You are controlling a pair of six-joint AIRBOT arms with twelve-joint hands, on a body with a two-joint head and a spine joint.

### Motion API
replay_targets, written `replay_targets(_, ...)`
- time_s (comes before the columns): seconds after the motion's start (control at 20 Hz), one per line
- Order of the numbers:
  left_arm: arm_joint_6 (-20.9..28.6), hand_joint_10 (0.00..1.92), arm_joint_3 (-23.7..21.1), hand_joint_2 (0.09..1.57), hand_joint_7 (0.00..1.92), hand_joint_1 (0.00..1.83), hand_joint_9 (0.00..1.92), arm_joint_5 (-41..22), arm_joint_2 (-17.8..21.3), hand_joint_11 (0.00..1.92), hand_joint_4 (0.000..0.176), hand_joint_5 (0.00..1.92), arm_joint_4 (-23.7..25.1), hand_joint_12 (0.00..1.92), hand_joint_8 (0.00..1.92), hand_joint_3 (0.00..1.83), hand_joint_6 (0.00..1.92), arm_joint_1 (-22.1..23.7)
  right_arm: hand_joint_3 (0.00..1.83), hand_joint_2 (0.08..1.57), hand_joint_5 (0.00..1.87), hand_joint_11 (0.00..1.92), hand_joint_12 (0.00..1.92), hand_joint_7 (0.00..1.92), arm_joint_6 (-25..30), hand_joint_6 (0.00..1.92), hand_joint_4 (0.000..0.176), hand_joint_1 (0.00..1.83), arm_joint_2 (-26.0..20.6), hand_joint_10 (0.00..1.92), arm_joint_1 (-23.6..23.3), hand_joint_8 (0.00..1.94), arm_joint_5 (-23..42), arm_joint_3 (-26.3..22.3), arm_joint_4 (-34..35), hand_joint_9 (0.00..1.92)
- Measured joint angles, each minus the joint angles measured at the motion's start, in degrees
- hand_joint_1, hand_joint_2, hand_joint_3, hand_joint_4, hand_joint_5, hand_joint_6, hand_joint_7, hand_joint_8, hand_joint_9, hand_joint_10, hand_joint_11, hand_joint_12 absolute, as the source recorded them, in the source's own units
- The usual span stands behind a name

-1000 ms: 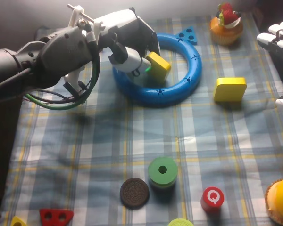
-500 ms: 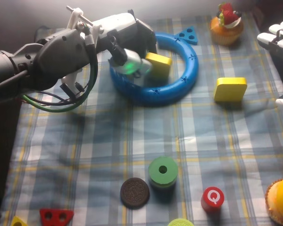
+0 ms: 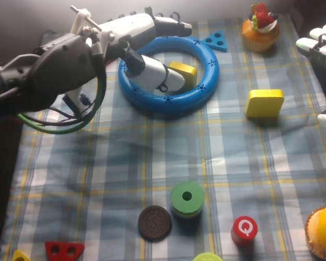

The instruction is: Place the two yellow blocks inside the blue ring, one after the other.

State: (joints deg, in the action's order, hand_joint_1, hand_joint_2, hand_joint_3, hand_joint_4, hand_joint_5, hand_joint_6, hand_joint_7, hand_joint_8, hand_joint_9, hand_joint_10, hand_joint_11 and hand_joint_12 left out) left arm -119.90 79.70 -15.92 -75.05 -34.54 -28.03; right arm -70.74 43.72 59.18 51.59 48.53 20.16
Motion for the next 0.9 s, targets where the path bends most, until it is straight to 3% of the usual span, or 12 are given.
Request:
replay_targets(0.1,0.63,0.27,-4.83,1.05,0.17,0.88,0.06,-2.69,3.61,0.0,0.144,0.27,3.26,0.39,0.0,0.0,0.0,0.02,0.0,1.28,0.0,0.02,0.03,0.0,0.04,0.0,0.0,0.55,-0.02,0.0,0.0,0.0,0.0,0.0,0.02,0.0)
replay_targets(0.3,9.99,0.19,-12.15,1.04,0.15,0.88,0.09,-9.77,10.45,0.0,0.151,0.25,13.18,0.37,0.0,0.0,0.0,-0.35,0.0,1.28,0.0,0.03,0.04,0.0,0.09,0.0,0.0,0.55,-0.09,0.0,0.0,0.0,0.28,-0.33,-0.04,0.0)
replay_targets(0.4,13.68,0.1,-16.44,1.04,0.08,0.85,0.05,-14.51,13.75,0.0,0.167,0.17,17.9,0.1,0.0,0.0,0.0,-1.49,0.0,1.27,0.0,0.0,0.27,0.0,0.17,0.0,0.0,0.57,-0.15,0.0,0.0,0.0,0.33,-0.42,-0.24,0.0)
replay_targets(0.45,13.84,0.1,-18.29,1.04,0.08,0.85,0.05,-16.31,15.02,0.0,0.167,0.17,19.06,0.1,0.0,0.0,0.0,-2.29,0.0,1.27,0.0,0.0,0.27,0.0,0.17,0.0,0.0,0.57,-0.15,0.0,-0.02,0.0,0.37,-0.42,-0.26,0.0)
replay_targets(0.65,18.18,0.05,-22.77,1.04,0.03,0.86,0.04,-23.34,20.04,0.0,0.176,0.13,21.68,0.0,0.0,0.0,0.0,-6.8,0.0,1.27,0.0,0.0,0.29,0.0,0.2,0.0,0.0,0.58,0.57,0.0,-0.72,0.0,0.39,0.17,-0.42,0.0)
replay_targets(0.8,19.23,0.04,-24.09,1.03,0.01,0.86,0.01,-26.77,22.45,0.0,0.176,0.11,20.48,0.0,0.0,0.0,0.0,-9.18,0.0,1.27,0.0,0.0,0.26,0.0,0.7,0.0,0.0,0.56,1.75,0.0,-1.11,0.0,0.39,0.98,-0.44,0.0)
replay_targets(0.9,19.32,0.01,-25.03,1.02,0.0,0.83,0.0,-29.27,23.08,0.0,0.176,0.06,20.33,0.0,0.0,0.0,0.0,-10.27,0.0,1.27,0.0,0.0,0.08,0.0,1.92,0.0,0.0,0.56,3.5,0.0,-1.46,0.0,-0.15,2.29,-0.46,0.0)
